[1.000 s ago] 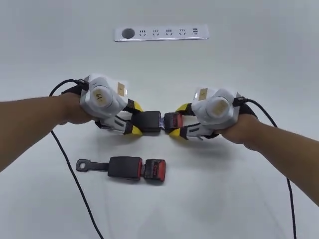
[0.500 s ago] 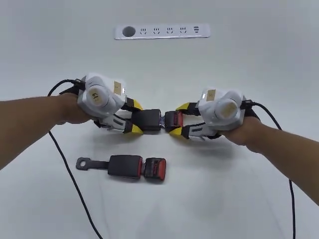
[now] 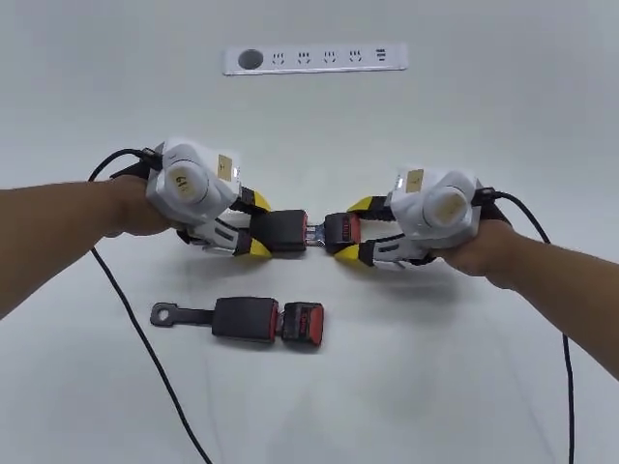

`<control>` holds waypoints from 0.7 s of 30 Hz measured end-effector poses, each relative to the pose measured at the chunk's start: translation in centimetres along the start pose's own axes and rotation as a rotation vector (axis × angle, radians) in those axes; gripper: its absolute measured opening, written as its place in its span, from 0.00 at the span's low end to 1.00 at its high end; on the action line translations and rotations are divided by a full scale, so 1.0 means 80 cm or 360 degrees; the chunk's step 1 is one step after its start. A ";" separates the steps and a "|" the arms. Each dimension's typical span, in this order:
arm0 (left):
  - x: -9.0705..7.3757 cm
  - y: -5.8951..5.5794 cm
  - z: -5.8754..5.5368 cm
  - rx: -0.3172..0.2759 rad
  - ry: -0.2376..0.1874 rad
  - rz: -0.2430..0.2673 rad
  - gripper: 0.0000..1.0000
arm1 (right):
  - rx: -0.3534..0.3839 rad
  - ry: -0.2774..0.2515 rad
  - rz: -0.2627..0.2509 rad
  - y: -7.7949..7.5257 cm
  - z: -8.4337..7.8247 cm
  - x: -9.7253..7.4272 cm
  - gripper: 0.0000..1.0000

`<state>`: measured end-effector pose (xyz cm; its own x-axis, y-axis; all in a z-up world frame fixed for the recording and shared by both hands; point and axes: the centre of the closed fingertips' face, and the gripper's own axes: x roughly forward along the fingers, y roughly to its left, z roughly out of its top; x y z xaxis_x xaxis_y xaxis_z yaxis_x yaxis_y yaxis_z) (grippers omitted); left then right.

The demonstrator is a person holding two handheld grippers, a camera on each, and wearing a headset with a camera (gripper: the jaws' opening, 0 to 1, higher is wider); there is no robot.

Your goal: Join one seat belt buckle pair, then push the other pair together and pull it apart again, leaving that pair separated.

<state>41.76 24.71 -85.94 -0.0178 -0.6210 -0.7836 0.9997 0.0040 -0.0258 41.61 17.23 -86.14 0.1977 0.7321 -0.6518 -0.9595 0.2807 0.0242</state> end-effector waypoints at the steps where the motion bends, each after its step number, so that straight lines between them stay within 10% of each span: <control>1: 0.000 0.000 0.000 -0.0001 0.0000 0.0001 0.33 | 0.0004 -0.0002 -0.0002 0.000 -0.001 -0.001 0.35; 21: -0.001 0.002 0.005 -0.0011 0.0009 0.0009 0.33 | 0.0071 0.0060 -0.0040 -0.010 -0.034 -0.046 0.35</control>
<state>41.93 24.48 -85.65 -0.0120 -0.6167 -0.7871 0.9996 0.0131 -0.0255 41.10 12.63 -85.81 0.2133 0.7007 -0.6808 -0.9443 0.3267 0.0403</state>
